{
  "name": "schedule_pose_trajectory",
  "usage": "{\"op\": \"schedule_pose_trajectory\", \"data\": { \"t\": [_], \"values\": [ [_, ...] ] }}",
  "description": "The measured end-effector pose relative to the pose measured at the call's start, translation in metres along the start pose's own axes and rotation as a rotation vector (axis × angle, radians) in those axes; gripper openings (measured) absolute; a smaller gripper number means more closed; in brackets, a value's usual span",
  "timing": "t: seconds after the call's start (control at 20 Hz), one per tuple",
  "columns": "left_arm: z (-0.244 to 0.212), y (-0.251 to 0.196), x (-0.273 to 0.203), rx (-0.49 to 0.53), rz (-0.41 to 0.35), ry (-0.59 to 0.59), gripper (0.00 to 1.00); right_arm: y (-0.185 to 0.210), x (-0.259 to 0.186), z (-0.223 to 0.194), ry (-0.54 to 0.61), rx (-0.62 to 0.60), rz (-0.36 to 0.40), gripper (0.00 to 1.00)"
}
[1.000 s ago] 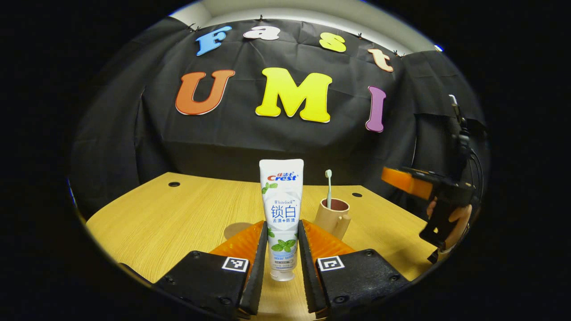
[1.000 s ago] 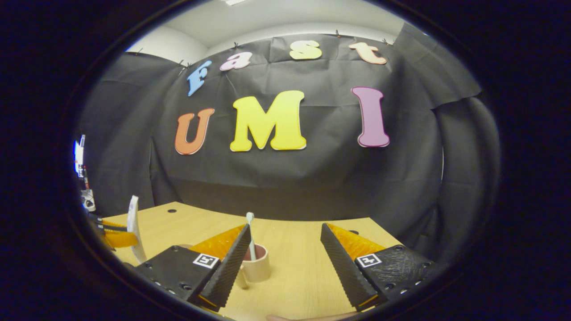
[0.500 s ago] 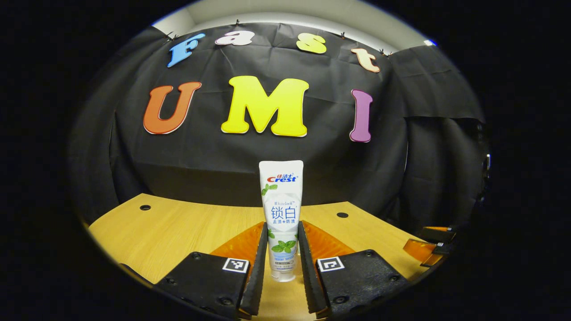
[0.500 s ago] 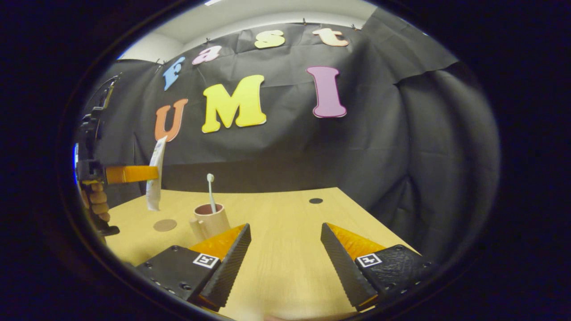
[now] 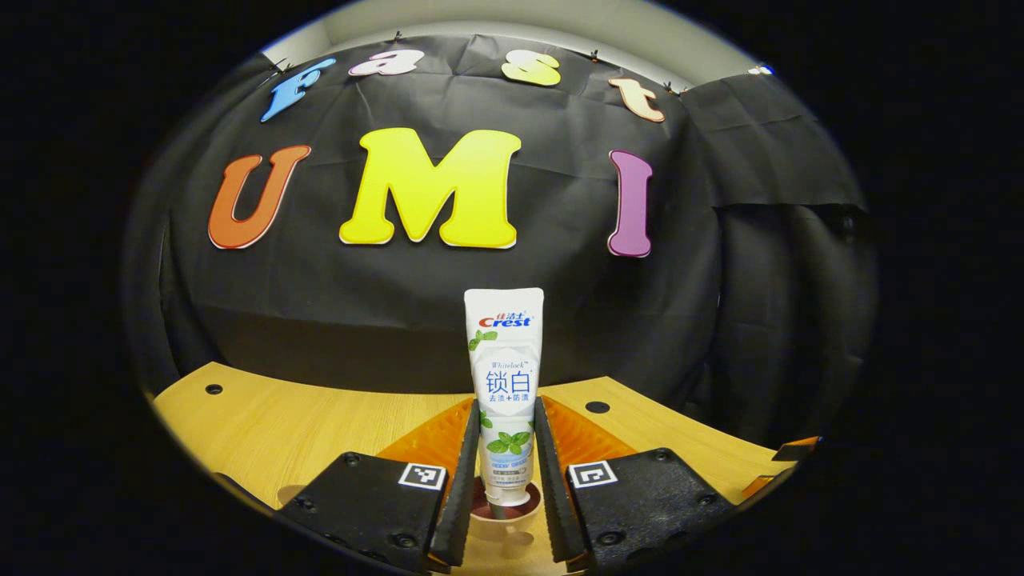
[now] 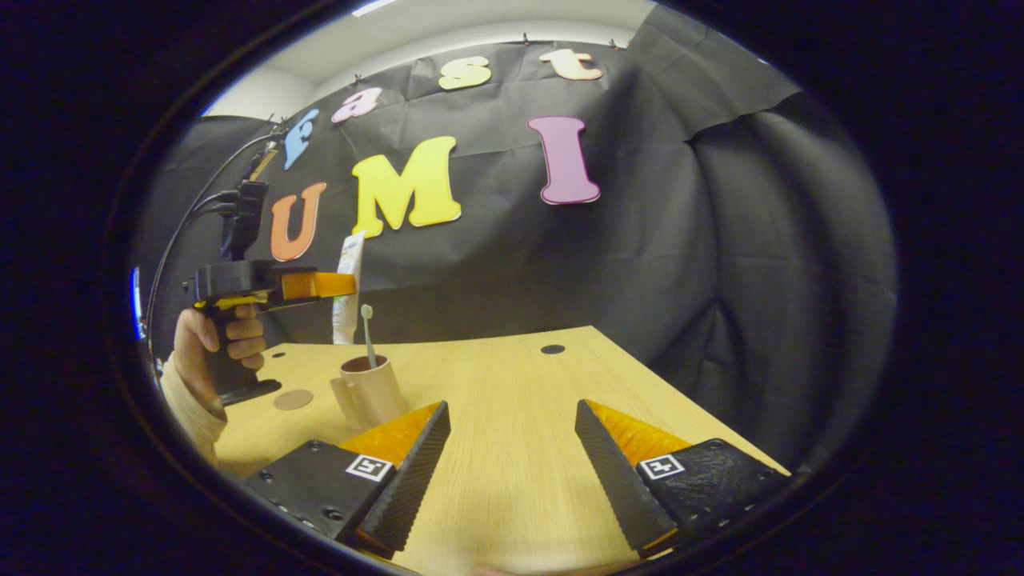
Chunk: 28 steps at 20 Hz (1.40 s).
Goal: Put the toothbrush and toothpaste on the desktop into the cup, then pick up the cup and place it on the coaster on the desktop.
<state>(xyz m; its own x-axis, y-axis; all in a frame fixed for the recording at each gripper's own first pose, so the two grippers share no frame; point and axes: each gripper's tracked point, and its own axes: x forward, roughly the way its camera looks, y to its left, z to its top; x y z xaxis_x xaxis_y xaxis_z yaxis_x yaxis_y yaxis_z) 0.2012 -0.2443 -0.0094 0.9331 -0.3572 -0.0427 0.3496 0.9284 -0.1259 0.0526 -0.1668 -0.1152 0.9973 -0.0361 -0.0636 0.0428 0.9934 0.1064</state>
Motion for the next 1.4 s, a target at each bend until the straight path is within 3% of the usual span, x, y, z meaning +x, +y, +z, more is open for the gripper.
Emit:
{"op": "schedule_pose_trajectory", "data": {
  "t": [0.15,0.35,0.5,0.55,0.6,0.7,0.75,0.8,0.9,1.05,1.2,1.4],
  "values": [
    [-0.011,0.003,0.003,0.012,0.014,0.036,0.44,0.001,0.003,-0.006,0.011,-0.032,-0.01,0.96],
    [0.003,0.01,-0.004,0.012,0.032,-0.007,0.47,0.009,0.003,-0.009,0.021,-0.038,-0.004,0.96],
    [-0.002,0.012,-0.017,-0.005,0.032,0.022,0.6,0.016,-0.001,-0.005,0.019,-0.04,0.002,0.93],
    [-0.005,0.015,-0.023,-0.011,0.039,0.031,0.65,0.02,-0.002,-0.003,0.015,-0.042,0.004,0.96],
    [-0.007,0.023,-0.033,-0.012,0.065,0.041,0.75,0.026,-0.004,0.001,0.008,-0.048,0.009,0.96],
    [-0.006,0.034,-0.052,-0.008,0.084,0.03,0.79,0.04,-0.007,0.008,-0.006,-0.07,0.013,0.96],
    [-0.005,0.038,-0.059,-0.003,0.086,0.028,0.88,0.045,-0.007,0.01,-0.007,-0.084,0.014,0.96],
    [-0.004,0.043,-0.069,-0.002,0.094,0.024,0.83,0.05,-0.007,0.01,-0.011,-0.096,0.014,0.96],
    [-0.002,0.052,-0.086,-0.02,0.1,0.007,0.85,0.057,-0.004,0.014,-0.014,-0.103,0.003,0.96],
    [-0.001,0.071,-0.119,0.011,0.13,-0.003,0.95,0.087,-0.001,0.023,-0.018,-0.084,0.066,0.96],
    [-0.001,0.088,-0.156,0.039,0.169,-0.031,0.97,0.103,0.015,0.025,-0.004,-0.111,0.079,0.96],
    [-0.005,0.113,-0.212,0.037,0.226,-0.062,0.97,0.141,0.044,0.014,0.116,-0.136,0.123,0.96]
  ]
}}
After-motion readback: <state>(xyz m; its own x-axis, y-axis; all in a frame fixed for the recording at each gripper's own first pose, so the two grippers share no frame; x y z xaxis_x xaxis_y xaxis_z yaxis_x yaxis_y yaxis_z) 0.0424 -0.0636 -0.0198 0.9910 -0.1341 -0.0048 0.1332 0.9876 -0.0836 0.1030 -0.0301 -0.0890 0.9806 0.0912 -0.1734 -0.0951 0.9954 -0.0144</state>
